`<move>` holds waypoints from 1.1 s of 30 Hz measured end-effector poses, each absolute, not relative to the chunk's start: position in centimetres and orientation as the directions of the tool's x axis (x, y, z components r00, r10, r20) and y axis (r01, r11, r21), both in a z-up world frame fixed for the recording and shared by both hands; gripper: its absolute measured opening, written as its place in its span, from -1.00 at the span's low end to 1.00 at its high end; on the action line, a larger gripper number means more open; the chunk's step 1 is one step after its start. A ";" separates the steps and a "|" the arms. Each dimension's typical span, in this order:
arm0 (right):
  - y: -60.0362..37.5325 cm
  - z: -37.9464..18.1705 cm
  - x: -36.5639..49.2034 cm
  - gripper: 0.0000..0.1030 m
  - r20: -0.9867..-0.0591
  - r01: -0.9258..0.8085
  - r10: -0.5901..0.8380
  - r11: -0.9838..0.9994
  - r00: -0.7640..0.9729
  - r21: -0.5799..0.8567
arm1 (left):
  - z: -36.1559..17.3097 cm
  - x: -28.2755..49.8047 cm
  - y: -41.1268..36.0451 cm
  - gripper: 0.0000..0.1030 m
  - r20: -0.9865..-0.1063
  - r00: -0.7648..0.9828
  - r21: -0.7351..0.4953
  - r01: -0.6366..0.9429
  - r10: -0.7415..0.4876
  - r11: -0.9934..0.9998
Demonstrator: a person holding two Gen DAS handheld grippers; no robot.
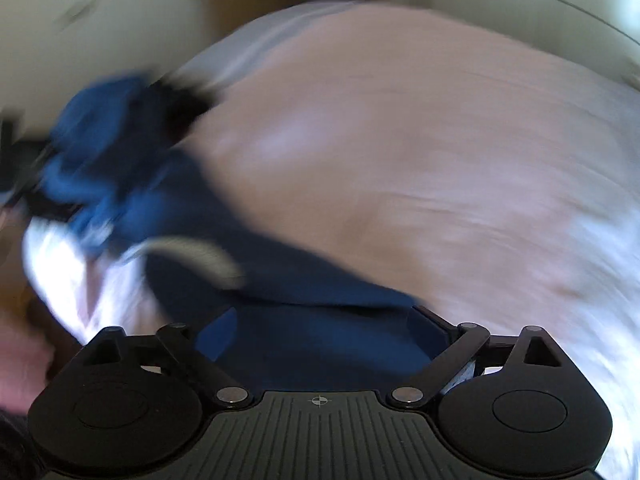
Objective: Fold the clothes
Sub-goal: 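Lift the navy top out of the heap with both grippers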
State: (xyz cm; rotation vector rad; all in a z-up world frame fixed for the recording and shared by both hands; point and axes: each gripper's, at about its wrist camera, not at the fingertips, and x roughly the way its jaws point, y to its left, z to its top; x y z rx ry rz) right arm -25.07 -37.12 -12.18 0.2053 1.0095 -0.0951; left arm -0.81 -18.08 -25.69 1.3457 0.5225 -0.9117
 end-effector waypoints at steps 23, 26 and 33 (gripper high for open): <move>-22.6 -22.0 -2.6 -0.73 -0.898 -0.374 0.159 0.928 0.410 -0.007 | -15.2 23.0 -5.4 -0.46 -0.569 0.814 0.648 0.530 -0.116 0.547; -26.8 -18.5 -3.2 -0.76 -0.855 -0.205 0.128 0.978 0.502 0.026 | -13.5 22.0 -6.6 -0.42 -0.579 0.787 0.576 0.580 -0.214 0.576; -40.1 -10.6 -9.4 -0.96 -0.758 0.257 -0.084 0.960 0.646 0.113 | -9.0 18.1 -12.2 0.24 -0.564 0.699 0.473 0.710 -0.439 0.522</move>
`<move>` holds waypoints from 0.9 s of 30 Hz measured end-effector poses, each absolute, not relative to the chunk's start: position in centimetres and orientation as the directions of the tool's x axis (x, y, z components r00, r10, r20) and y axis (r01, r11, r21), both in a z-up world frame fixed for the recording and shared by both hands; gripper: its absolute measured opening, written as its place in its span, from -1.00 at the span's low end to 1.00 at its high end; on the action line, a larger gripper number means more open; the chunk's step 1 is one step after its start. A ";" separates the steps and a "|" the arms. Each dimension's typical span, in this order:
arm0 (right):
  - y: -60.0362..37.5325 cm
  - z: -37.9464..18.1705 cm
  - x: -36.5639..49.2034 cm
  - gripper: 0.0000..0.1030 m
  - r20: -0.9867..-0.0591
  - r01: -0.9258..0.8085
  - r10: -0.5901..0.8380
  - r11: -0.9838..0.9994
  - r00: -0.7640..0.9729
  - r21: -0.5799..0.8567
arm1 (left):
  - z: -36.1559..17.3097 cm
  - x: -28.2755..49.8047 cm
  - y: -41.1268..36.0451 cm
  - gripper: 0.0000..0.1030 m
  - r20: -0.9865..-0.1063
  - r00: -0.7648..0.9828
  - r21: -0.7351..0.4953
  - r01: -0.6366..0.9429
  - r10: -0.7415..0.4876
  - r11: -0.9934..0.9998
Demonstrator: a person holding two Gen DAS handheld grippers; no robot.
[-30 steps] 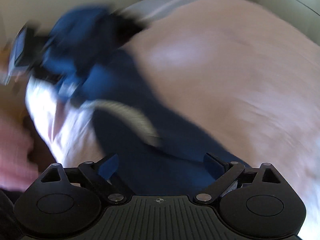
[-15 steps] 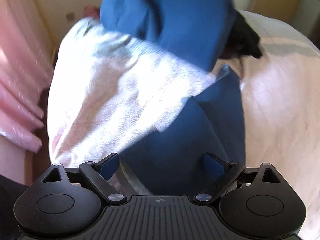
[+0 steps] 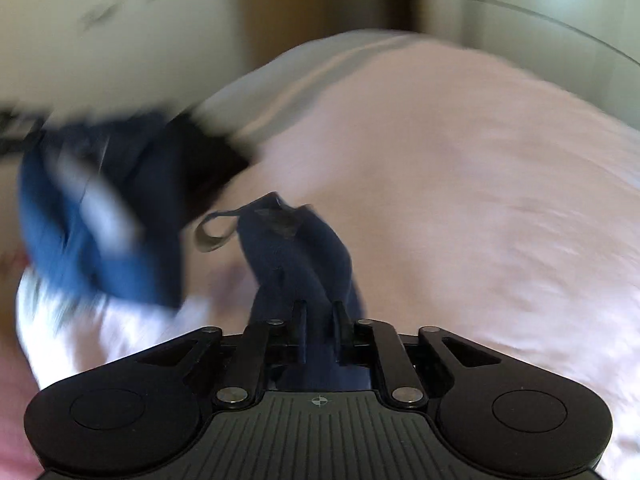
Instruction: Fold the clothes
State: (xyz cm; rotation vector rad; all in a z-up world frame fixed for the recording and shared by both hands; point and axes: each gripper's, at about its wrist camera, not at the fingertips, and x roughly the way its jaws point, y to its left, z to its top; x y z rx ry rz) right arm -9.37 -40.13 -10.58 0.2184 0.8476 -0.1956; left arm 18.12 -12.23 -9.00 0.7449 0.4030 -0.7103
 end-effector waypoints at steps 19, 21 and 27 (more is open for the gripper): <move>-64.9 -7.5 -29.3 -0.98 -0.737 0.637 -0.387 0.767 0.554 0.076 | -14.5 2.3 -29.0 0.51 -0.746 0.510 0.445 0.860 -0.428 0.250; -64.1 -8.5 -29.9 -0.65 -0.757 0.620 -0.358 0.780 0.546 0.078 | -17.2 1.4 -27.6 0.53 -0.783 0.512 0.487 0.858 -0.354 0.163; -57.7 -13.9 -28.6 0.58 -0.825 0.573 -0.220 0.806 0.521 0.147 | -25.4 2.5 -21.0 0.62 -0.726 0.653 0.687 0.703 -0.216 -0.186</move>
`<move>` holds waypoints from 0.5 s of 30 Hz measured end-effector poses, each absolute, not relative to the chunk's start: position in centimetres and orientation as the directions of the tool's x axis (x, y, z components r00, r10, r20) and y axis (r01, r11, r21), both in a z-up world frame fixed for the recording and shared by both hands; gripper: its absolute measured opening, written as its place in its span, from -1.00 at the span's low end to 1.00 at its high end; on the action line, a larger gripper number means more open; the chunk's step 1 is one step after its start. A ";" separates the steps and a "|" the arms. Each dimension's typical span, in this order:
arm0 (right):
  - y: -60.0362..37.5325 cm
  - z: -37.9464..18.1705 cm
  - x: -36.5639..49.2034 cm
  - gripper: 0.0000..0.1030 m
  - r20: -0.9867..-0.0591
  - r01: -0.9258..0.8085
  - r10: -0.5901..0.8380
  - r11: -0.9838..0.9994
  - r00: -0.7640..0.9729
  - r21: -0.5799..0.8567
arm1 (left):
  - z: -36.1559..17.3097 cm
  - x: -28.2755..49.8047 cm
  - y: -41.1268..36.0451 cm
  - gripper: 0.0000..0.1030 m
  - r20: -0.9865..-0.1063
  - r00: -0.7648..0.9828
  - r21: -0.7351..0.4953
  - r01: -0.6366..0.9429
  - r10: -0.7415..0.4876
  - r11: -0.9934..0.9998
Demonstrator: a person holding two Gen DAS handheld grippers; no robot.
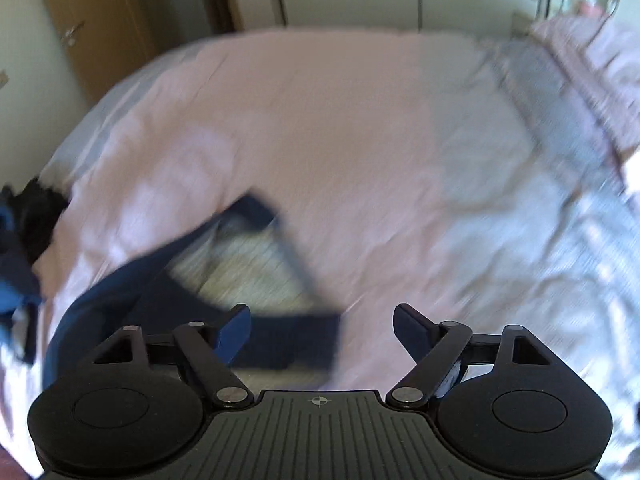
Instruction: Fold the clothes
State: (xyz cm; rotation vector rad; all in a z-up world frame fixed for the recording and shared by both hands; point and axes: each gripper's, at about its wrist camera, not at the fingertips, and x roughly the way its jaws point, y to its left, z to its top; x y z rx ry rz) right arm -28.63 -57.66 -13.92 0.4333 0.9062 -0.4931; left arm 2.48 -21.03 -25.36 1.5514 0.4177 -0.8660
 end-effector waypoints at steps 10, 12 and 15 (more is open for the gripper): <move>-45.4 -15.3 -19.0 0.58 -0.852 0.494 -0.114 0.850 0.510 0.182 | -20.4 15.8 -17.2 -0.86 -0.553 0.747 0.803 0.596 -0.369 0.004; -43.9 -14.2 -16.9 0.58 -0.841 0.468 -0.108 0.864 0.530 0.184 | -14.2 19.5 -14.8 -0.85 -0.451 0.812 0.846 0.521 -0.371 0.114; -41.8 -12.6 -13.6 0.58 -0.817 0.420 -0.098 0.889 0.569 0.185 | -5.6 24.3 -11.0 -0.85 -0.264 0.904 0.902 0.355 -0.335 0.247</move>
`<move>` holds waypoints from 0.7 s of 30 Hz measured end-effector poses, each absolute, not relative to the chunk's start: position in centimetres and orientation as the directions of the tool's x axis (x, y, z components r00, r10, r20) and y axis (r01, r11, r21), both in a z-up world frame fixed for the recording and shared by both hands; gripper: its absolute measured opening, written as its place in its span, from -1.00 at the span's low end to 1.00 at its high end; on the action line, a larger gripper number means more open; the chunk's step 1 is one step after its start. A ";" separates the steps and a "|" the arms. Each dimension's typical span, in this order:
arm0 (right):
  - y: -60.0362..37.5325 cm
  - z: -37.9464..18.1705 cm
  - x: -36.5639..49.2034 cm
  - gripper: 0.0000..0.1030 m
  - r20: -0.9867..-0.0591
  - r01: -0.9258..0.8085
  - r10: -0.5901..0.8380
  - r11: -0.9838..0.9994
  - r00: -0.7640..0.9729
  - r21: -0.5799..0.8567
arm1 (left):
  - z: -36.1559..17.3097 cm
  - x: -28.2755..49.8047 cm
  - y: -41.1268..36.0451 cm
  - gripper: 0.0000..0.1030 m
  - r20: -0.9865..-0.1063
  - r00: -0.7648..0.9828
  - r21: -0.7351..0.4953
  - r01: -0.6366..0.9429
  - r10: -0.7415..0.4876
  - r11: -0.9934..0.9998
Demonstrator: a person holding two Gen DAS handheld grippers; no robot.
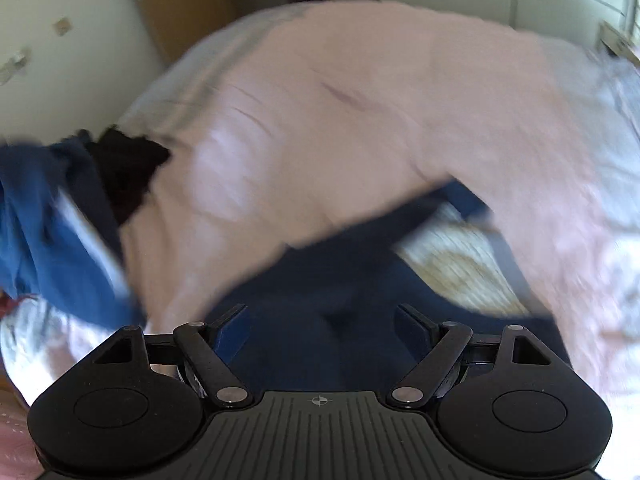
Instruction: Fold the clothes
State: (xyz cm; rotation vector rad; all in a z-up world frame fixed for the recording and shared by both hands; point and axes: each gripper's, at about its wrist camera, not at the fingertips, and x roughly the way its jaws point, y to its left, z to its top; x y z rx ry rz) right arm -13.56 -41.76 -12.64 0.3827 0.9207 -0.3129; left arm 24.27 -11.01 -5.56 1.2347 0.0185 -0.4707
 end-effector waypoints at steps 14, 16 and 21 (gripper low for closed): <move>-38.5 -10.7 -8.9 0.58 -0.772 0.400 -0.097 0.892 0.628 0.213 | -15.2 28.1 -10.4 -0.27 -0.375 0.921 0.916 0.385 -0.104 0.111; -39.0 -10.6 -11.1 0.58 -0.785 0.423 -0.119 0.885 0.608 0.193 | -18.1 27.7 -10.6 -0.23 -0.450 0.891 0.884 0.455 -0.066 0.107; -42.2 -11.9 -17.8 0.58 -0.834 0.571 -0.201 0.806 0.514 0.157 | -16.7 23.0 -12.2 0.28 -0.410 0.902 0.887 0.429 -0.134 0.173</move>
